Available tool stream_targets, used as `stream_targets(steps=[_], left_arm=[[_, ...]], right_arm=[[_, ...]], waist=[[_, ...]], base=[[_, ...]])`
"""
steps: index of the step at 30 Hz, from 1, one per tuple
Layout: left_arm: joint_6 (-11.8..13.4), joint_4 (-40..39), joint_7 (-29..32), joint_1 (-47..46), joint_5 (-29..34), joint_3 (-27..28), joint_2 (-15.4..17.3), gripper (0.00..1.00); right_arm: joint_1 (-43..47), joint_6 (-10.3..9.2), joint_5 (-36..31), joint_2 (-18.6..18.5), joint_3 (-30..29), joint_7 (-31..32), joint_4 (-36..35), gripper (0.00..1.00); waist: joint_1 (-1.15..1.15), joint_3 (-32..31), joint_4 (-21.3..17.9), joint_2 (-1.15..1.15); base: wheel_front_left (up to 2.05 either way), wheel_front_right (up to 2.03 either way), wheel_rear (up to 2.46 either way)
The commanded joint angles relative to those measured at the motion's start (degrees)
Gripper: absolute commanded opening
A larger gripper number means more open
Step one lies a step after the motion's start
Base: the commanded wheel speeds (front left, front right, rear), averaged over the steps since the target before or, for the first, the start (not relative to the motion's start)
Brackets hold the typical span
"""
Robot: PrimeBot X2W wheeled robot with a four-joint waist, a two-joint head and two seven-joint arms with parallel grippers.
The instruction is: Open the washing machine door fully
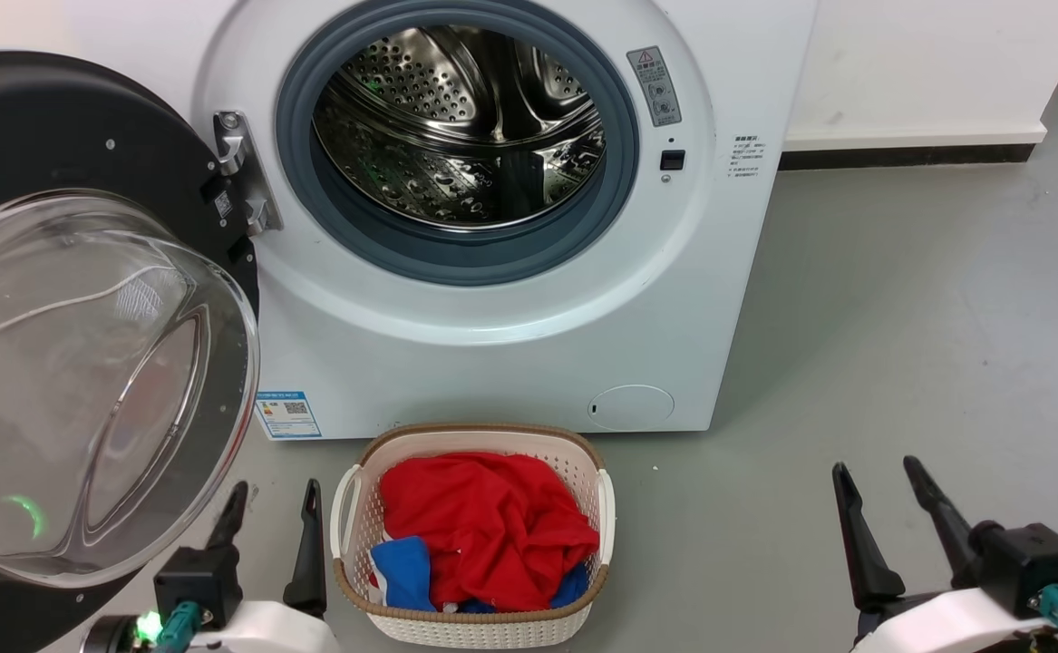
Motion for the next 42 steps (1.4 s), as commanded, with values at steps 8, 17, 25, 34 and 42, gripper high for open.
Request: stream_targets(steps=[8, 17, 25, 34, 42], left_arm=[[-1.39, 0.69, 1.38, 0.15, -5.28, 1.41, -1.49, 0.0], [-3.9, 1.66, 3.5, -0.89, -13.47, 4.06, -3.1, 0.0], [-5.94, 2.44, 5.21, -1.73, -20.01, 6.21, -4.47, 0.0], [-7.99, 3.15, 6.98, -2.53, -26.67, 8.45, -5.91, 0.0], [-9.66, 3.48, 8.44, -3.09, -32.01, 10.28, -7.06, 0.0]], right_arm=[[-0.25, 0.0, 6.58, -0.23, 0.11, 0.04, 1.66, 0.0], [-2.16, 0.0, 17.17, -0.87, -0.08, 0.53, 4.0, 0.0], [-3.51, 0.0, 25.52, -1.21, -0.29, 0.91, 5.66, 0.0], [-4.82, 0.0, 33.91, -1.47, -0.6, 1.4, 7.32, 0.0], [-5.85, 0.0, 40.65, -1.62, -0.93, 1.84, 8.66, 0.0]], waist=[[0.0, 0.13, 0.06, 0.0], [0.0, 0.34, 0.11, 0.0], [0.0, 0.52, 0.15, 0.0], [0.0, 0.73, 0.2, 0.0], [0.0, 0.91, 0.25, 0.0]], base=[[0.0, 0.0, 0.0], [0.0, 0.0, 0.0], [0.0, 0.0, 0.0], [0.0, 0.0, 0.0], [0.0, 0.0, 0.0]])
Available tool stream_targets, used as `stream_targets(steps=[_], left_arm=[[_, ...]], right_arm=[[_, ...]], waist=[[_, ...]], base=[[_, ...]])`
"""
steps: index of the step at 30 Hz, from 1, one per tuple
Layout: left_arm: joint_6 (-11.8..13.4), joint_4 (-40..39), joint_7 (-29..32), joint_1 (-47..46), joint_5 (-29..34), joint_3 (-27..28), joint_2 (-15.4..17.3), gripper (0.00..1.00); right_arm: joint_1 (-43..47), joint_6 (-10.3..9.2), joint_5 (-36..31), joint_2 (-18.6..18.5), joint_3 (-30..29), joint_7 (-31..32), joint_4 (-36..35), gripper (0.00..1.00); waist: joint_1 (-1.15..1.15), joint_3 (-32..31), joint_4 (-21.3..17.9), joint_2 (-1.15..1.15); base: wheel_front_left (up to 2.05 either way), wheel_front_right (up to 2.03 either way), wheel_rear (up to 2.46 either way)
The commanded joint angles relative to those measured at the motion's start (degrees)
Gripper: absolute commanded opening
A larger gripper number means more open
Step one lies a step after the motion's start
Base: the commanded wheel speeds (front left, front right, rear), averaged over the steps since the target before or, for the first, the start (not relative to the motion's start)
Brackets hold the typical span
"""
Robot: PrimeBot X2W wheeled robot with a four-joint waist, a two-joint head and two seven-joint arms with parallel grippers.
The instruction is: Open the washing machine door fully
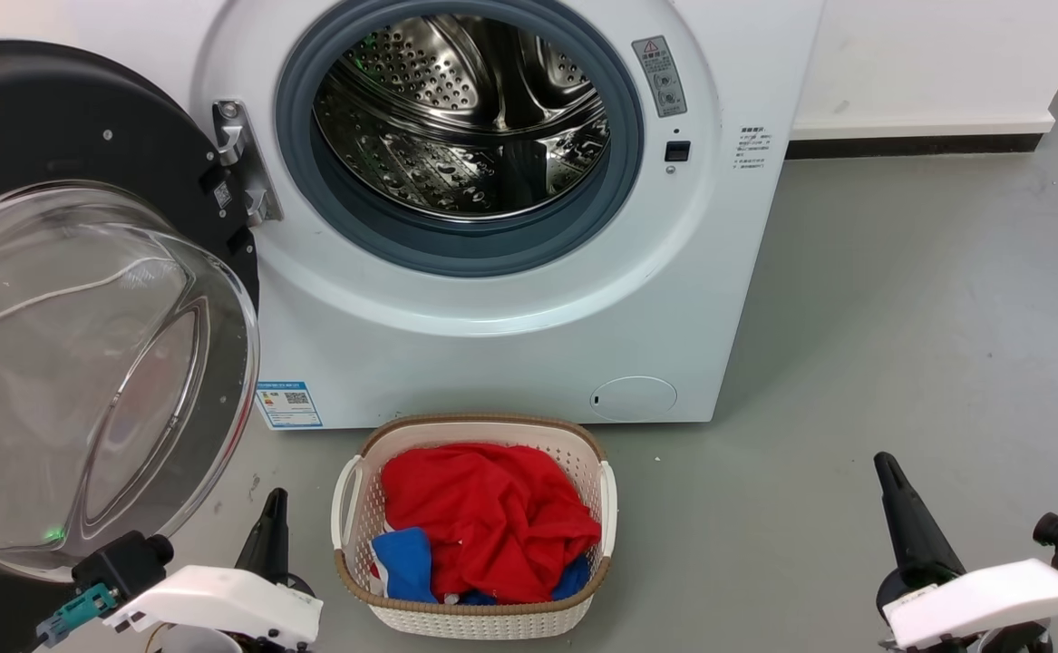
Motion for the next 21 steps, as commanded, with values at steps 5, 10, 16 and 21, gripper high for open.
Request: stream_targets(steps=[5, 10, 16, 21], left_arm=[[-1.51, -0.27, 1.15, -1.93, -4.28, 1.84, -0.64, 0.0], [-2.79, 0.04, 2.29, -2.38, -8.38, 3.28, -1.55, 0.0], [-3.79, 0.31, 3.25, -2.68, -11.68, 4.47, -2.35, 0.0], [-4.64, 0.53, 3.95, -2.97, -14.3, 5.39, -2.93, 0.0]], right_arm=[[-2.19, 0.01, 5.46, -0.49, -0.39, 0.36, 0.5, 0.0], [-3.02, 0.01, 10.62, -0.55, -0.72, 0.75, 1.56, 0.0], [-3.63, 0.01, 14.73, -0.58, -1.01, 1.13, 2.4, 0.0], [-4.22, 0.01, 17.97, -0.59, -1.28, 1.42, 3.09, 0.0]], waist=[[-0.01, 0.13, 0.03, 0.0], [-0.01, 0.3, 0.07, 0.0], [-0.01, 0.44, 0.11, 0.0], [-0.01, 0.56, 0.14, 0.0]], base=[[0.0, 0.0, 0.0], [0.0, 0.0, 0.0], [0.0, 0.0, 0.0], [0.0, 0.0, 0.0]])
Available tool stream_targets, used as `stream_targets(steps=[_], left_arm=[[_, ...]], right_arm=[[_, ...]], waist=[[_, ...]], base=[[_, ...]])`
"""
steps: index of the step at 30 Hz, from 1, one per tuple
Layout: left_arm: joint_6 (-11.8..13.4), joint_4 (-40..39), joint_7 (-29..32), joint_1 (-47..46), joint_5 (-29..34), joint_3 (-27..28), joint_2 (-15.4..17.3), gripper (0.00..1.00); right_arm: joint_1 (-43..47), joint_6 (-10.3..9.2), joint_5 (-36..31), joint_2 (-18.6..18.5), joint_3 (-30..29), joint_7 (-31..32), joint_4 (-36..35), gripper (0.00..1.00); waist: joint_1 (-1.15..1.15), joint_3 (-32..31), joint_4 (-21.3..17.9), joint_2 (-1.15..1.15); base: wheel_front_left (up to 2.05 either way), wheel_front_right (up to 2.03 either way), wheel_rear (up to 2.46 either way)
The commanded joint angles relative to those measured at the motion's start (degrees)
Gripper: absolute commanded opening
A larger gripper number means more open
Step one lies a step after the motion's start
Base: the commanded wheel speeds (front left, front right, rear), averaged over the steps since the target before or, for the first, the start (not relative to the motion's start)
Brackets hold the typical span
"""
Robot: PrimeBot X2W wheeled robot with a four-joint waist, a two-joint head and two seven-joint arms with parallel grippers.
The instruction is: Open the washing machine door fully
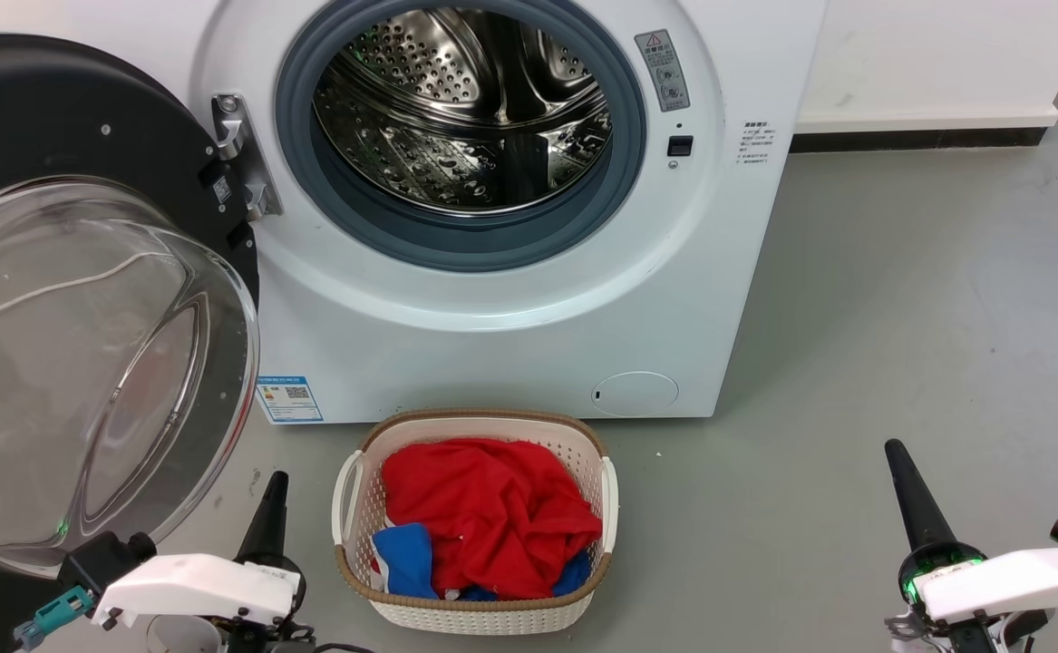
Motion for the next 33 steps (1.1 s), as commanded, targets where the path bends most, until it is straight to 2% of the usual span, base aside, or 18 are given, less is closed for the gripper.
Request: stream_targets(steps=[1, 33], left_arm=[[-0.69, -0.26, 0.41, -1.51, -1.67, 0.81, -0.14, 0.0], [-4.98, 0.95, 4.43, -2.94, -15.26, 5.8, -3.47, 0.0]], right_arm=[[-1.77, 0.01, 2.12, -0.37, -0.27, 0.24, 0.03, 0.0], [-4.42, 0.0, 18.88, -0.17, -1.85, 1.98, 3.62, 0.0]], waist=[[0.0, 0.05, 0.01, 0.0], [0.0, 0.77, 0.19, 0.0]], base=[[0.0, 0.0, 0.0], [0.0, 0.0, 0.0]])
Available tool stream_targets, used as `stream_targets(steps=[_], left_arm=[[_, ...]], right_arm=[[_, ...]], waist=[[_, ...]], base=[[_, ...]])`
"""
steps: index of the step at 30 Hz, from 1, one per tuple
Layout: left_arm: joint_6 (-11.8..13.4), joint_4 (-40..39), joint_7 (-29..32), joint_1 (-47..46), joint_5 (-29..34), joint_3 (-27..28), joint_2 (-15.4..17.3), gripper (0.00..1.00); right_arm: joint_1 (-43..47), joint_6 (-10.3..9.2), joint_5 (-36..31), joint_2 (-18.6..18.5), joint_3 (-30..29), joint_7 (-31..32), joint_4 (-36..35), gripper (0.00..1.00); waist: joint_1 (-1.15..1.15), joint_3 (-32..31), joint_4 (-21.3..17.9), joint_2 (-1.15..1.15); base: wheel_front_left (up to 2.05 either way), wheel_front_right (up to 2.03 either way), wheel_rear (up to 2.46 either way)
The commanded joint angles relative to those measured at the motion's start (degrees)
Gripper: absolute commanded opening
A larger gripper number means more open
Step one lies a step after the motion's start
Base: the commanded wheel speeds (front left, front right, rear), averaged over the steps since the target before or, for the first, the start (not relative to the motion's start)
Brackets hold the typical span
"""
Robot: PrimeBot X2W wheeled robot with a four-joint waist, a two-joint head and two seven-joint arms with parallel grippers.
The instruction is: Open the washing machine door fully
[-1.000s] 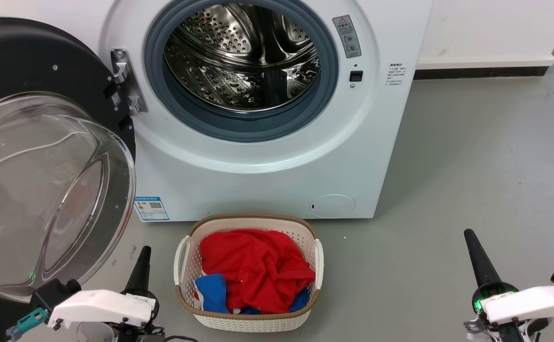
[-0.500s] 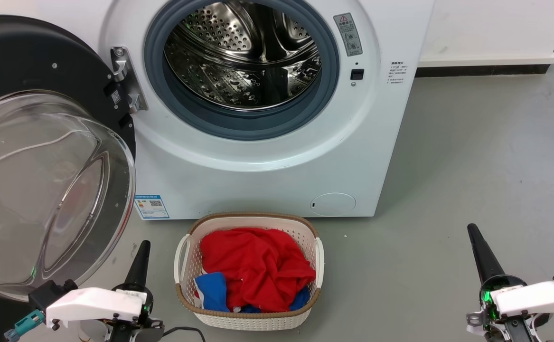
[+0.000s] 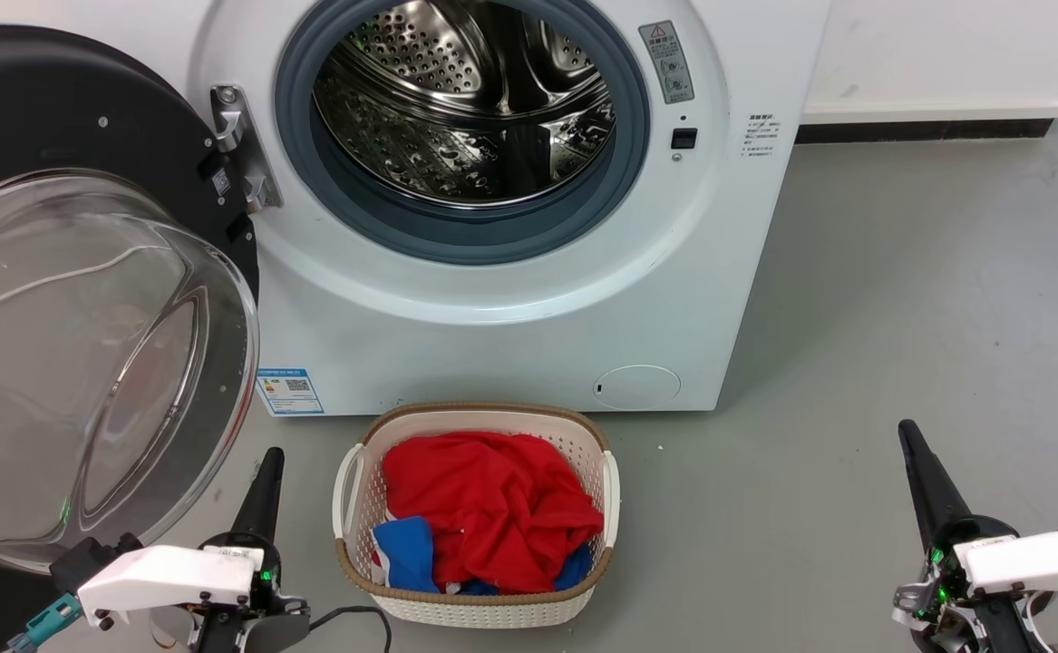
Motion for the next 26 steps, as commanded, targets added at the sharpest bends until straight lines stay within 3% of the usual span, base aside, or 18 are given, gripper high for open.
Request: stream_targets(steps=[1, 26], left_arm=[[-0.64, -0.04, 0.39, -1.11, -1.03, 0.52, -0.18, 0.0], [-3.24, 0.78, 2.98, -1.94, -9.61, 3.74, -2.31, 0.0]], right_arm=[[-1.31, 0.0, 1.34, -0.16, -0.17, 0.2, 0.11, 0.0], [-3.05, 0.0, 11.83, 0.19, -1.38, 1.52, 2.43, 0.0]], waist=[[0.0, 0.03, 0.01, 0.0], [-0.01, 0.61, 0.15, 0.0]], base=[[0.0, 0.0, 0.0], [0.0, 0.0, 0.0]])
